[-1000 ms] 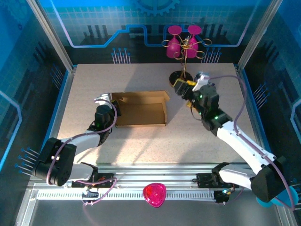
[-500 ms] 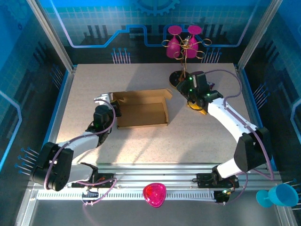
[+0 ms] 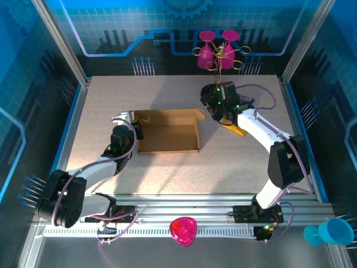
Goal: Fold the paper box
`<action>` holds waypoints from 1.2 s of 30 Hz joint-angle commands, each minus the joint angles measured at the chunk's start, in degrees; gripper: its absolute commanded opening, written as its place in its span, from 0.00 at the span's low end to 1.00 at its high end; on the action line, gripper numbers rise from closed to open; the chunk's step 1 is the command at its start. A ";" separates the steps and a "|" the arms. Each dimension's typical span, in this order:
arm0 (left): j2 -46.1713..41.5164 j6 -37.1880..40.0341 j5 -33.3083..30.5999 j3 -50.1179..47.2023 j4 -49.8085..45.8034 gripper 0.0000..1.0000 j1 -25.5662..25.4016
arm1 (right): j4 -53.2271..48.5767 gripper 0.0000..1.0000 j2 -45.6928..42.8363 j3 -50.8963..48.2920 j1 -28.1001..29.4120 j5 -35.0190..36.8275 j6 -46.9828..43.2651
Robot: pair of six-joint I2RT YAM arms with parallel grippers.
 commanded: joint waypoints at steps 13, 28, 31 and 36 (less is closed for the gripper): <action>1.10 -3.05 1.52 0.46 2.89 0.00 0.10 | 6.70 0.63 0.30 -4.30 1.70 -9.90 17.85; 0.62 -3.75 1.74 2.98 0.83 0.00 -0.51 | 7.74 0.61 2.74 -1.89 3.30 -13.78 25.25; 0.31 -3.40 1.74 3.49 -0.21 0.00 -0.51 | 5.83 0.60 3.08 -0.83 3.28 -14.00 24.02; 1.28 -4.77 2.10 1.85 0.14 0.00 -0.51 | 5.05 0.58 2.94 -2.95 3.30 -14.09 20.75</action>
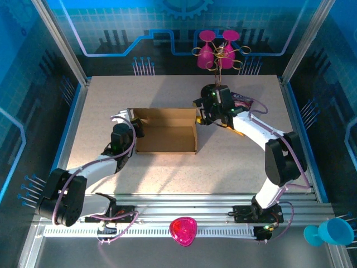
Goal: Fold the paper box
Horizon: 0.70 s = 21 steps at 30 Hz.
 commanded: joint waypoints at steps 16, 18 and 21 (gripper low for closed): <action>-1.76 -8.89 2.83 -4.58 -4.06 0.05 -0.68 | -0.33 0.43 -1.31 -7.38 1.38 -2.30 -12.92; -4.25 -10.46 2.71 -4.89 -7.42 0.15 -0.75 | -1.83 0.41 -1.38 -6.97 1.38 -1.89 -15.17; -7.73 -13.39 3.20 -5.38 -12.58 0.30 -0.86 | -2.45 0.40 -1.60 -7.21 1.39 -1.29 -17.61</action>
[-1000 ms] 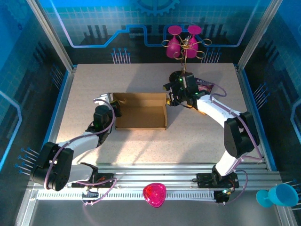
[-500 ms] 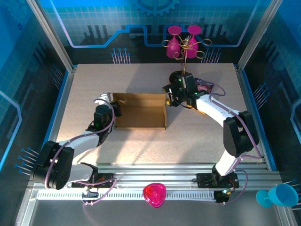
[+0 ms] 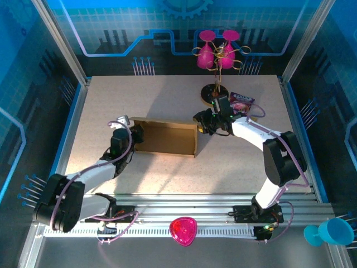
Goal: Fold the paper box
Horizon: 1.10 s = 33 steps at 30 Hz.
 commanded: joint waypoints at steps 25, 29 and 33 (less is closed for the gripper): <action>-32.43 -36.27 9.46 19.11 -69.78 0.62 -1.18 | -1.82 0.28 0.83 -0.09 1.45 1.01 -10.57; -19.24 -30.65 9.77 35.49 -80.98 0.62 1.79 | -2.84 0.28 0.88 0.52 1.36 1.30 -12.17; -6.58 -21.41 13.68 45.75 -86.01 0.71 9.03 | -4.12 0.28 1.26 1.62 1.19 1.59 -14.06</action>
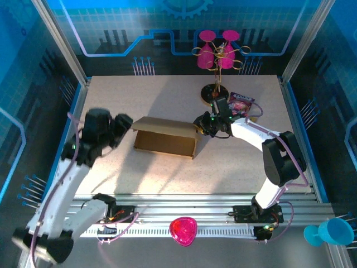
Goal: Fold the paper box
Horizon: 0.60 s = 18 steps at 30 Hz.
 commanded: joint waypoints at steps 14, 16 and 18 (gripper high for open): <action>23.10 12.62 17.36 -0.30 3.65 0.59 10.24 | -3.82 0.27 3.36 3.78 -0.29 0.00 -7.33; 21.91 11.45 18.11 -5.21 5.91 0.55 9.78 | -4.66 0.28 3.00 3.60 -0.80 0.11 -8.64; 20.82 10.68 17.98 -10.03 7.72 0.51 9.21 | -6.26 0.31 2.11 3.56 -1.46 0.62 -10.55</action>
